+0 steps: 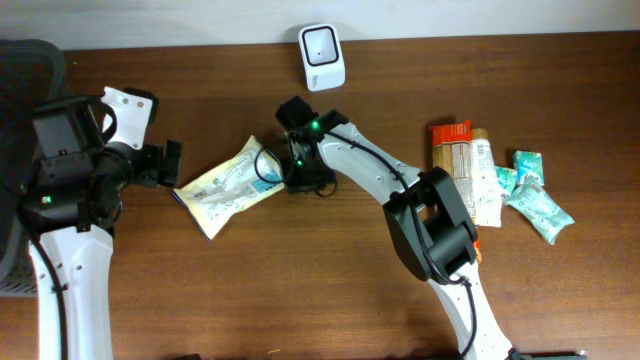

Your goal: Scan the item barcode

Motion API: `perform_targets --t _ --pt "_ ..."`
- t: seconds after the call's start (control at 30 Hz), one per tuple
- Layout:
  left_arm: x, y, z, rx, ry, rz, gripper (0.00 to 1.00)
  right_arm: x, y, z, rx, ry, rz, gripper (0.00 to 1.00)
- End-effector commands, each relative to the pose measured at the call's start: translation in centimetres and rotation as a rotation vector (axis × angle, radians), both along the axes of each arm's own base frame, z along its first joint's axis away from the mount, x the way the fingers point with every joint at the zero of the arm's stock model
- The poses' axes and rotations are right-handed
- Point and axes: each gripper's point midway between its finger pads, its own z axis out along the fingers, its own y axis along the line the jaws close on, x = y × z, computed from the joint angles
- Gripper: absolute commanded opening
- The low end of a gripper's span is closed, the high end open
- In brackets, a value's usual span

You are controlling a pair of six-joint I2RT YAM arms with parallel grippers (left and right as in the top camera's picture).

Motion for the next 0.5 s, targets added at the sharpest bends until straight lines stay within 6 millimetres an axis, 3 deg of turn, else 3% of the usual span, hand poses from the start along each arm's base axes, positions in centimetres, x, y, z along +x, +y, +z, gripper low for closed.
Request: perform_targets --t 0.0,0.1,0.2,0.23,0.27,0.33,0.47 --pt "-0.1 0.1 0.5 0.014 -0.016 -0.008 0.99 -2.4 -0.5 3.3 0.047 0.037 0.118 0.36" --pt "-0.1 0.1 0.5 0.014 -0.017 -0.008 0.99 -2.4 -1.0 4.6 0.059 0.018 0.152 0.49" --pt "-0.1 0.1 0.5 0.014 -0.016 -0.008 0.99 1.1 -1.1 7.5 0.116 -0.115 0.207 0.61" --pt "-0.1 0.1 0.5 0.014 -0.016 -0.008 0.99 3.7 -0.9 9.4 0.156 -0.237 0.263 0.75" --pt "-0.1 0.1 0.5 0.014 -0.016 -0.008 0.99 5.0 -0.6 10.2 0.184 -0.3 0.289 0.93" --pt "-0.1 0.1 0.5 0.014 -0.016 -0.008 0.99 6.7 1.6 11.7 0.342 -0.433 0.436 0.96" --pt "-0.1 0.1 0.5 0.014 -0.016 -0.008 0.99 7.5 4.2 9.5 0.466 -0.441 0.472 0.95"
